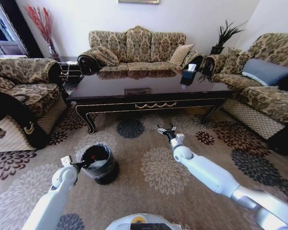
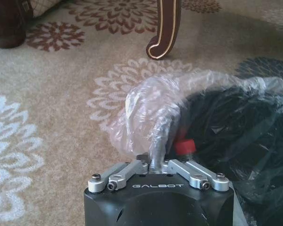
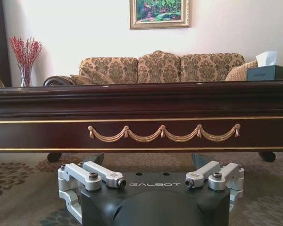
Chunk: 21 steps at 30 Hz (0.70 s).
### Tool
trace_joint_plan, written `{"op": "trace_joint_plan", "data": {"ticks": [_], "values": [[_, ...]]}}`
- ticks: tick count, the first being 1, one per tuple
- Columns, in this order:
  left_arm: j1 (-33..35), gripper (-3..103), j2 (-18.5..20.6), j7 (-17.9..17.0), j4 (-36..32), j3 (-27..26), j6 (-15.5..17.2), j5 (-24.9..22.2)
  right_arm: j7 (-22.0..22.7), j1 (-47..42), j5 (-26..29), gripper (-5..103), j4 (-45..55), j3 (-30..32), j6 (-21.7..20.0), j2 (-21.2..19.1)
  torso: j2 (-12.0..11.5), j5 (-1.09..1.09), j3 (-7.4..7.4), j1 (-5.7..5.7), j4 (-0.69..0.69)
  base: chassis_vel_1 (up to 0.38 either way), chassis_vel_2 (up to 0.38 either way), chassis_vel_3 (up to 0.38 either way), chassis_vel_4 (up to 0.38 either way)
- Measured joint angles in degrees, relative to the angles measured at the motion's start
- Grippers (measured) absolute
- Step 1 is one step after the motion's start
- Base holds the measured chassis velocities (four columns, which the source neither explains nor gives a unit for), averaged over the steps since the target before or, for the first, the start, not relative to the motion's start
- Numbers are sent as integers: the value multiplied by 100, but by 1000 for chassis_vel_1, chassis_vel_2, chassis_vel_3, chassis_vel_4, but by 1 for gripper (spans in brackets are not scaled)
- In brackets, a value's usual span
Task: Move to the front of the table and pick up the trash from the floor, then place it into the trash bin.
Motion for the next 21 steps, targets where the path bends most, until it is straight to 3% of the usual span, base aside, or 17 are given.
{"op": "trace_joint_plan", "data": {"ticks": [2, 5, 7, 10, 14, 17, 18, 19, 21], "values": [[48, 14, 1, -19, -68, -20, -13, 48, 3, -21, -3, 100, 28, 33, 0, -6, 0, 0, 0, 0, 0, 0, 0, 0, 0], [407, 30, 66, -129, -547, -228, -57, 213, 7, -134, -27, 100, 136, 202, 0, -44, 0, 1, 0, 0, 1, 0, 0, 0, 0], [518, 30, 84, -145, -676, -295, -73, 255, 6, -177, -43, 100, 162, 268, 0, -64, 0, 0, 0, 0, 1, 0, 0, 0, 0], [990, 47, 135, -146, -1204, -618, -172, 594, -13, -366, -87, 100, 283, 544, -1, -144, 0, 3, 0, 0, 3, 0, 0, 0, 0], [1348, 58, 124, -103, -1711, -958, -262, 820, -29, -705, -94, 100, 531, 957, -16, -257, 0, 3, 0, 0, 5, 0, 0, 0, 0], [1505, 75, 122, 140, -2096, -1172, -580, 1119, -27, -1233, -104, 100, 860, 1600, -50, -410, 0, -2, 0, 0, -1, 0, 0, 0, 0], [1505, 75, 122, 140, -2096, -1172, -580, 1119, -27, -1233, -104, 100, 860, 1600, -50, -410, 0, -2, 0, 0, -1, 0, 0, 0, 0], [1553, 75, 119, 297, -2184, -1257, -748, 1245, -26, -1385, -104, 100, 950, 1783, -79, -446, 0, 0, 0, 0, -1, 0, 0, 0, 0], [1674, 85, 88, 750, -2375, -1476, -1245, 1484, -25, -1721, -103, 100, 1140, 2203, -133, -511, 0, 2, 0, 0, 0, 0, 0, 0, 0]]}}
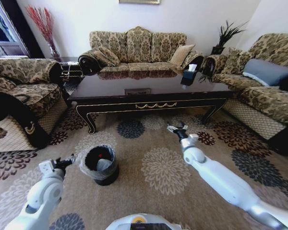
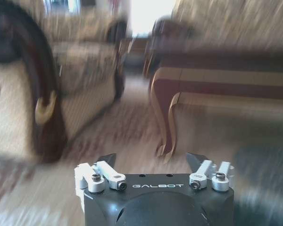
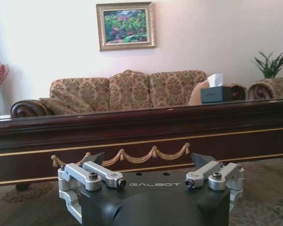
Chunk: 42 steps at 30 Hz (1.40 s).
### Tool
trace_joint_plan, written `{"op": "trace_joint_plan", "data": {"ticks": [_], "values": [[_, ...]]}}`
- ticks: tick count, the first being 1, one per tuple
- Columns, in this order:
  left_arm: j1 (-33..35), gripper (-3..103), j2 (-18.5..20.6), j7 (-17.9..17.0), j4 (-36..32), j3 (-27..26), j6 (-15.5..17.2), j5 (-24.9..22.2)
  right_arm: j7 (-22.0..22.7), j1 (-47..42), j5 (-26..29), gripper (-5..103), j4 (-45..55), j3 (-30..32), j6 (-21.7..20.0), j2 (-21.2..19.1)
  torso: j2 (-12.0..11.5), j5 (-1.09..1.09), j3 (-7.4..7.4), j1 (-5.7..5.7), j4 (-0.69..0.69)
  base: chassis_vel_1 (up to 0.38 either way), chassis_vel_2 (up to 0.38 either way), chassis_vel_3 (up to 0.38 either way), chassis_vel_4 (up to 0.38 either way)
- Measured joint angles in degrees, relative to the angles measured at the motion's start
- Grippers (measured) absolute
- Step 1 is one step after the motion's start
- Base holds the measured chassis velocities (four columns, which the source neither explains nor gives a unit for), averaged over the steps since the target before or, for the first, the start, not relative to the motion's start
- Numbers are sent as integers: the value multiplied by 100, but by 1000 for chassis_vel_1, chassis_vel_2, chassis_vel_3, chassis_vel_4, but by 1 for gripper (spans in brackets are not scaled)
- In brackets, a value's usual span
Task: Move to the front of the table and pick up the trash from the floor, then place it into the trash bin.
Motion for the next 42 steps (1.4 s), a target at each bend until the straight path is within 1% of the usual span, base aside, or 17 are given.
{"op": "trace_joint_plan", "data": {"ticks": [2, 3, 4, 7, 8, 9, 10, 11, 12, 13, 16, 18, 21, 28, 33, 37, 42], "values": [[188, 95, -66, 373, -157, -192, -372, 241, 0, -350, 22, 100, 214, 432, -59, -49, 0, -2, 0, 0, 1, 0, 0, 0, 0], [188, 95, -66, 373, -157, -192, -372, 241, 0, -350, 22, 100, 214, 432, -59, -49, 0, -2, 0, 0, 1, 0, 0, 0, 0], [350, 98, -130, 572, -282, -303, -571, 417, -4, -591, 15, 100, 362, 767, -98, -86, 0, 1, 0, 0, 1, 0, 0, 0, 0], [817, 100, -331, 1011, -572, -497, -974, 933, -176, -1404, -279, 100, 779, 1762, -82, -183, 1, -3, -1, 0, 2, 0, 0, 0, 0], [817, 100, -331, 1011, -572, -497, -974, 933, -176, -1404, -279, 100, 779, 1762, -82, -183, 1, -3, -1, 0, 2, 0, 0, 0, 0], [902, 100, -379, 1109, -607, -545, -1064, 1116, -228, -1646, -416, 100, 892, 1973, -18, -215, 0, -1, 0, 0, 0, 0, 0, 0, 0], [985, 100, -472, 1323, -619, -656, -1268, 1609, -304, -2105, -721, 100, 1085, 2347, 149, -263, 1, 0, -1, 0, 3, 0, 0, 0, 0], [990, 100, -558, 1534, -608, -771, -1472, 2083, -440, -2556, -1003, 100, 1238, 2666, 299, -272, 1, -2, -1, 0, 0, 0, 0, 0, 0], [993, 100, -597, 1616, -607, -828, -1546, 2259, -501, -2728, -1118, 100, 1304, 2800, 359, -267, 0, -2, 0, 0, -2, 0, 0, 0, 0], [993, 100, -597, 1616, -607, -828, -1546, 2259, -501, -2728, -1118, 100, 1304, 2800, 359, -267, 0, -2, 0, 0, -2, 0, 0, 0, 0], [1099, 100, -792, 1849, -771, -913, -1641, 2342, -788, -3436, -1564, 100, 1757, 3450, 551, -118, 1, -2, 0, 0, -3, 0, 0, 0, 0], [1130, 100, -854, 1888, -792, -914, -1654, 2333, -815, -3525, -1597, 100, 1879, 3523, 555, -61, 1, -2, 0, 0, -1, 0, 0, 0, 0], [1321, 100, -1137, 2015, -892, -882, -1767, 2439, -822, -3756, -1612, 100, 2246, 3746, 496, 144, 0, -4, 0, 0, 3, 0, 0, 0, 0], [1606, 100, -1487, 2017, -1126, -778, -1783, 2622, -997, -4744, -1692, 100, 2755, 4398, 445, 529, 1, -1, 0, 0, 1, 0, 0, 0, 0], [1690, 100, -1532, 1932, -1263, -615, -1714, 2752, -1209, -5198, -1772, 100, 2952, 4674, 522, 744, 1, -2, 0, 0, 0, 0, 0, 0, 0], [1684, 100, -1406, 1787, -1298, -472, -1558, 2717, -1274, -5255, -1806, 100, 3003, 4704, 569, 828, -1, -2, 1, 0, 1, 0, 0, 0, 0], [1672, 100, -1322, 1756, -1304, -365, -1503, 2772, -1297, -5277, -1822, 100, 3011, 4705, 602, 885, -1, -2, 1, 0, 2, 11, -10, -9, 6]]}}
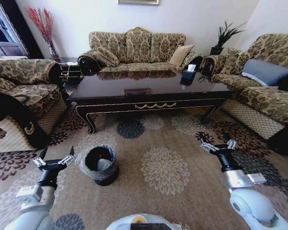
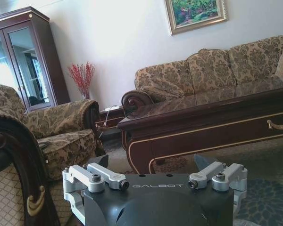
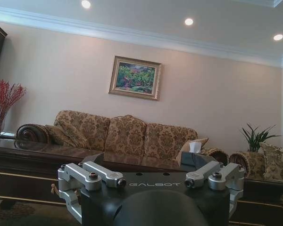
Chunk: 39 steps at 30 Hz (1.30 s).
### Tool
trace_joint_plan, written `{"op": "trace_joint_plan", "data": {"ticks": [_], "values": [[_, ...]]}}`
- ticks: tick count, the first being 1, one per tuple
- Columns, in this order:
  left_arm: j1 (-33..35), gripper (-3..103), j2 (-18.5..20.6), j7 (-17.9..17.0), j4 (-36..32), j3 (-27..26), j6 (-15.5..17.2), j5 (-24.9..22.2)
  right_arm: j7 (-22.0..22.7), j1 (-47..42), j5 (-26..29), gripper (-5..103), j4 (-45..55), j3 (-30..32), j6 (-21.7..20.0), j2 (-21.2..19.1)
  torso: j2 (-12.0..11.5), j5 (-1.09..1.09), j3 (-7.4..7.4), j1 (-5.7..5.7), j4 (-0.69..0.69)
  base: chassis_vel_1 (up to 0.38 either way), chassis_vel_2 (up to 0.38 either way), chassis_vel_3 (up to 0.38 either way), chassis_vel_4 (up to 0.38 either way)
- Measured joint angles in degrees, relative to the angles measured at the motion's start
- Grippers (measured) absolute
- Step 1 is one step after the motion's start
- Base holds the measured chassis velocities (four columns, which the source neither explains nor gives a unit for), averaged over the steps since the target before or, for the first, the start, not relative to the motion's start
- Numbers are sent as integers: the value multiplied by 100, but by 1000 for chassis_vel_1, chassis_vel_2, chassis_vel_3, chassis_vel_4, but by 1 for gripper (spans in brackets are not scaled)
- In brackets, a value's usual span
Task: Move to the front of the table and pick up the trash from the floor, then place it into the trash bin.
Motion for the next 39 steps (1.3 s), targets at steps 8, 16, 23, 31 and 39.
{"op": "trace_joint_plan", "data": {"ticks": [8, 16, 23, 31, 39], "values": [[106, 100, -167, -36, -103, 199, -26, 178, -81, -56, 1, 100, -67, 57, 90, 12, 0, 0, 0, 0, -1, 131, -122, -150, 137], [132, 100, -243, -52, -143, 270, -36, 193, -186, -91, 16, 100, -116, 82, 198, 19, 0, -1, -1, 0, -1, 246, -244, -248, 246], [288, 100, -233, -79, -51, 410, -58, 311, -317, -165, 12, 100, -338, 218, 311, 58, 0, 3, -1, 0, -1, 317, -309, -308, 304], [335, 100, -283, -75, -94, 505, -72, 418, -491, -345, -8, 100, -457, 477, 552, 199, 1, 1, -3, -1, -2, 362, -366, -362, 367], [330, 100, -321, -64, -108, 513, -115, 439, -473, -252, 110, 100, -435, 494, 534, 216, 1, 0, 0, 0, -2, 355, -349, -355, 350]]}}
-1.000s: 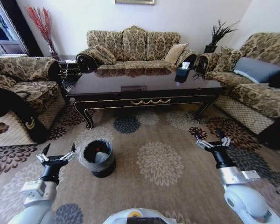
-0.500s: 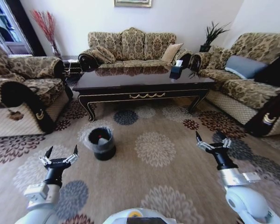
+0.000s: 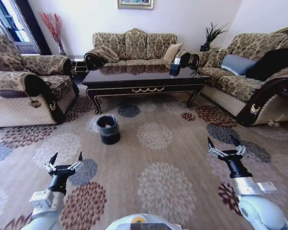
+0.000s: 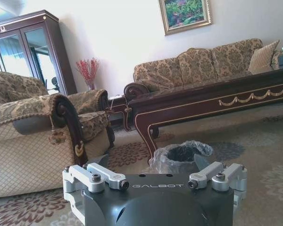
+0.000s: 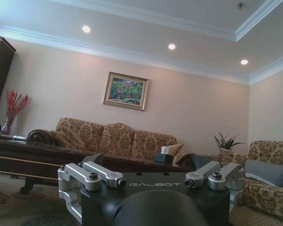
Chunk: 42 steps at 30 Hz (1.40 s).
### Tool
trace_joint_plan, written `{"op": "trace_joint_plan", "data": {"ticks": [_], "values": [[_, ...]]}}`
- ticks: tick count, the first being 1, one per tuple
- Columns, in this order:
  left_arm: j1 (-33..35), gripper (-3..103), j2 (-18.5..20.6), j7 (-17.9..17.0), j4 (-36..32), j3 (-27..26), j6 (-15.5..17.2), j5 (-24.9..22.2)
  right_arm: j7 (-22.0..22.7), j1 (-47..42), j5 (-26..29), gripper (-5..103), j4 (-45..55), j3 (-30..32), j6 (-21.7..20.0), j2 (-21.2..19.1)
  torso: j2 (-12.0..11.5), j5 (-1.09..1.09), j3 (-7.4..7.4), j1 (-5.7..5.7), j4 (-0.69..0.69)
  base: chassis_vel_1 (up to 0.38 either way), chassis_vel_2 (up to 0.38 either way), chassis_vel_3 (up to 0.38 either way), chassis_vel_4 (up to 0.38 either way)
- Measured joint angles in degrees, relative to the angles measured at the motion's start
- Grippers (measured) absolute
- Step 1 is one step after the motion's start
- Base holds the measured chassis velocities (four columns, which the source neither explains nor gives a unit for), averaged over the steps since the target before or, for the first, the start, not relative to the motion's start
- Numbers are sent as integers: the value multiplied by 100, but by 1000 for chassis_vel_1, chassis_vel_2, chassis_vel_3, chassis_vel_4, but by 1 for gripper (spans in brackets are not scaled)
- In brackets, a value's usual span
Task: Move to the front of the table and pick up the trash from the floor, then place it into the trash bin.
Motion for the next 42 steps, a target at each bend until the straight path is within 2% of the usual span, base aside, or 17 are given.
{"op": "trace_joint_plan", "data": {"ticks": [1, 2, 15, 21, 23, 25, 27, 29, 32, 34, 42], "values": [[-19, 100, 5, 1, 0, -18, -7, -23, 22, 25, 36, 100, 1, 2, -30, -12, 0, 2, -1, -1, 0, 355, -353, -344, 365], [-35, 100, 6, 0, 0, -27, -12, -33, 43, 38, 62, 100, -2, 13, -43, -30, 1, -4, -1, -1, 1, 348, -347, -344, 374], [-186, 100, 12, 19, 119, 42, -7, -30, 44, 108, 72, 100, -175, -27, -53, -53, 0, 0, 0, 0, 1, 348, -348, -352, 354], [-171, 100, 0, 21, 136, 44, -5, -12, 5, 173, 64, 100, -249, -109, 45, -43, 0, -1, 0, 0, 1, 356, -347, -369, 363], [-150, 100, -6, 23, 133, 36, -8, -9, -23, 188, 58, 100, -261, -143, 82, -32, 0, 5, -1, -1, -1, 303, -326, -336, 315], [-143, 100, -8, 23, 127, 34, -10, -9, -29, 194, 54, 100, -262, -148, 93, -30, 1, 0, -3, -2, -1, 286, -314, -239, 260], [-135, 100, -13, 23, 118, 30, -11, -8, -39, 209, 44, 100, -261, -154, 108, -29, 1, -5, -4, -2, 0, 196, -216, -200, 226], [-133, 100, -23, 23, 96, 30, -14, -5, -44, 224, 42, 100, -262, -157, 125, -29, 2, 2, -4, -1, -1, 28, -69, -101, 77], [-132, 100, -31, 23, 91, 29, -13, -2, -52, 227, 46, 100, -262, -157, 143, -31, 0, -3, 1, 0, 0, 0, 0, 0, 0], [-122, 100, -44, 24, 66, 30, -16, 15, -71, 236, 58, 100, -262, -150, 213, -33, -1, 2, 3, 1, 1, -74, 53, 99, -69], [-89, 100, -89, 24, 18, 33, -20, 63, -84, 217, 84, 100, -227, -102, 244, -50, -1, -1, -1, 0, 0, -20, 21, 19, -17]]}}
